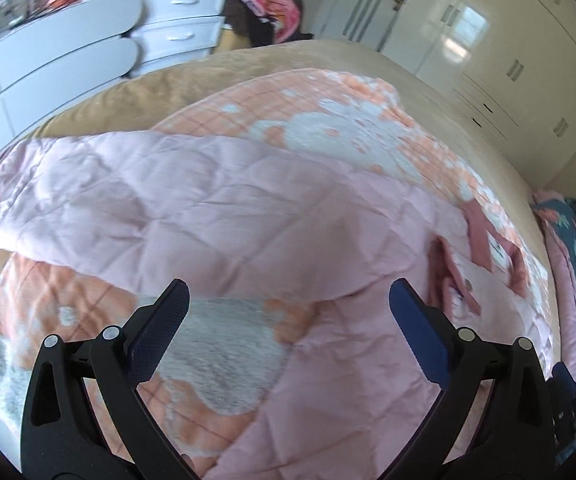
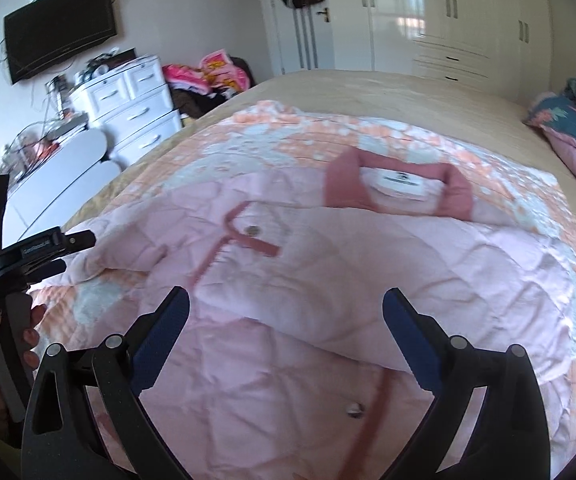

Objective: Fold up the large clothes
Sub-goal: 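Move the left gripper to the other sleeve cuff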

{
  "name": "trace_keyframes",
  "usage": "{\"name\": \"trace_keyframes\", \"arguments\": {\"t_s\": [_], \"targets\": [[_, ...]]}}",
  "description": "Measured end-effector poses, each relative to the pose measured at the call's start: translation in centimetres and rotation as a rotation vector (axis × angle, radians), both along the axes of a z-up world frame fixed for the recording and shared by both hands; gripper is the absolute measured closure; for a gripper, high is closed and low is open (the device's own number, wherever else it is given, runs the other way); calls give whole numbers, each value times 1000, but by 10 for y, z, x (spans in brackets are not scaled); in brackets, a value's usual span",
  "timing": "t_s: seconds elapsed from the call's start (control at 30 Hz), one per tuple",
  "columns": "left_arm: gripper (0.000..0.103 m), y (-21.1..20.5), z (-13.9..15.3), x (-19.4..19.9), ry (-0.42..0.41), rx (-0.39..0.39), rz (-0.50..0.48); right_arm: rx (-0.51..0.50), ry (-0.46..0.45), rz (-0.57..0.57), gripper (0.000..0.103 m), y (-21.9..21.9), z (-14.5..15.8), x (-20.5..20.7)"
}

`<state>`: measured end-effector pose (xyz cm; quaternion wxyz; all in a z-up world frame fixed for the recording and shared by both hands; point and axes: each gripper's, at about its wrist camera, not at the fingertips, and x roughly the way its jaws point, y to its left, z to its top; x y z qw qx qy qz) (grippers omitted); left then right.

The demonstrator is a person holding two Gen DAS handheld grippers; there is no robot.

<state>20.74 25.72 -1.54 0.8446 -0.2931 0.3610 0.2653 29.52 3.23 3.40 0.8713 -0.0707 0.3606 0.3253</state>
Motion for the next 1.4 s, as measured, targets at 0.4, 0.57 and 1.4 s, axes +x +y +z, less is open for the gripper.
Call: {"name": "trace_keyframes", "arguments": {"t_s": [0.4,0.57,1.4], "targets": [[9,45,-5,-29,20,11,205,-13,-11,114,6,74,12,-16],[9,66,-9,-41,28,-4,268,-14,-10,147,6,99,16,-18],[9,140,-52,-93,25,-211,562,-39,-3,247,6,170,15,-28]]}}
